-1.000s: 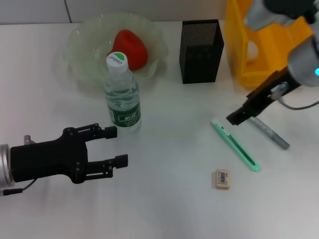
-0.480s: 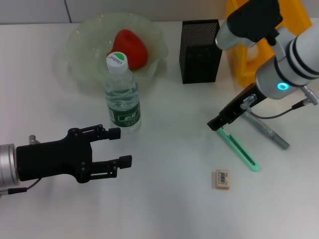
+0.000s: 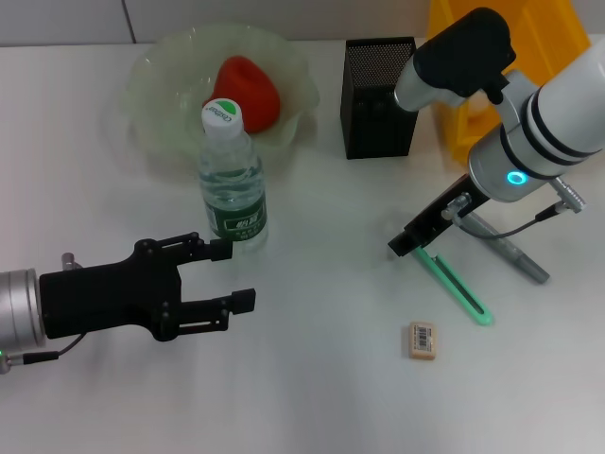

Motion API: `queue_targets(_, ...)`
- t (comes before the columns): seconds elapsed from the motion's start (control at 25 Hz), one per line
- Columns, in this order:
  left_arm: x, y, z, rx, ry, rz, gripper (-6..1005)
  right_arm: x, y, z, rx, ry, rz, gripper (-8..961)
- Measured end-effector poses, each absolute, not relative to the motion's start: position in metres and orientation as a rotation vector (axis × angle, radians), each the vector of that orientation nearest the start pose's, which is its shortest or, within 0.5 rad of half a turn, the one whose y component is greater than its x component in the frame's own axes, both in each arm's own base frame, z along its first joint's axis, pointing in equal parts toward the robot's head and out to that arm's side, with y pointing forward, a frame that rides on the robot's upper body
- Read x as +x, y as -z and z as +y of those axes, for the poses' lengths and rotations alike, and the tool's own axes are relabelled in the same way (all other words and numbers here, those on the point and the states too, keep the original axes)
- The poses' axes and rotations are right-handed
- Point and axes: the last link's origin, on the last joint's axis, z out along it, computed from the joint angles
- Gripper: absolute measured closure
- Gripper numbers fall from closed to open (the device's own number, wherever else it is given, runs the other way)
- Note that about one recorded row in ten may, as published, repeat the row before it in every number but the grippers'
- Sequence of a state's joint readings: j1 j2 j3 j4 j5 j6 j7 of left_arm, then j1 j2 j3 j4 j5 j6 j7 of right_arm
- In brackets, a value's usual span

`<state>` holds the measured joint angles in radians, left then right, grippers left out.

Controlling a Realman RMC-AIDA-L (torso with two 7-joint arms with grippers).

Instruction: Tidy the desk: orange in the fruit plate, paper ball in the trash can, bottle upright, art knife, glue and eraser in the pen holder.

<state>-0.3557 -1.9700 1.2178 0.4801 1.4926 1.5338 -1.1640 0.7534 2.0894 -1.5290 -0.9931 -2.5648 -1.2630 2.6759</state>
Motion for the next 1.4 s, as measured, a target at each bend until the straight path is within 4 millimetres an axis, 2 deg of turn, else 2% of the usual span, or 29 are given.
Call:
queue_targets(0.24, -0.292, 0.021, 0.273, -2.781, 0.821, -0.587, 216, 0.183, 0.063, 0.38, -2.547, 0.507, 0.982, 607)
queue_targets(0.8, -0.29, 0.025, 0.276, -2.779, 0.809, -0.58, 216, 0.183, 0.064, 0.381, -2.548, 0.521, 0.989, 752)
queue_targets(1.0, -0.291, 0.024, 0.276, -2.771, 0.81, -0.58, 216, 0.173, 0.052, 0.38, -2.555, 0.475, 0.965, 772)
queue_targets(1.12, -0.291, 0.024, 0.277, -2.769, 0.811, -0.58, 216, 0.16, 0.026, 0.384, -2.526, 0.333, 0.935, 768)
queue_targets(1.24, -0.291, 0.024, 0.277, -2.768, 0.811, -0.581, 216, 0.147, -0.023, 0.391, -2.439, 0.008, 0.893, 764)
queue_targets(1.32, -0.291, 0.024, 0.277, -2.768, 0.812, -0.58, 216, 0.146, -0.055, 0.393, -2.379, -0.27, 0.863, 762)
queue_targets(1.4, -0.291, 0.024, 0.277, -2.769, 0.811, -0.579, 216, 0.148, -0.077, 0.393, -2.324, -0.534, 0.821, 760)
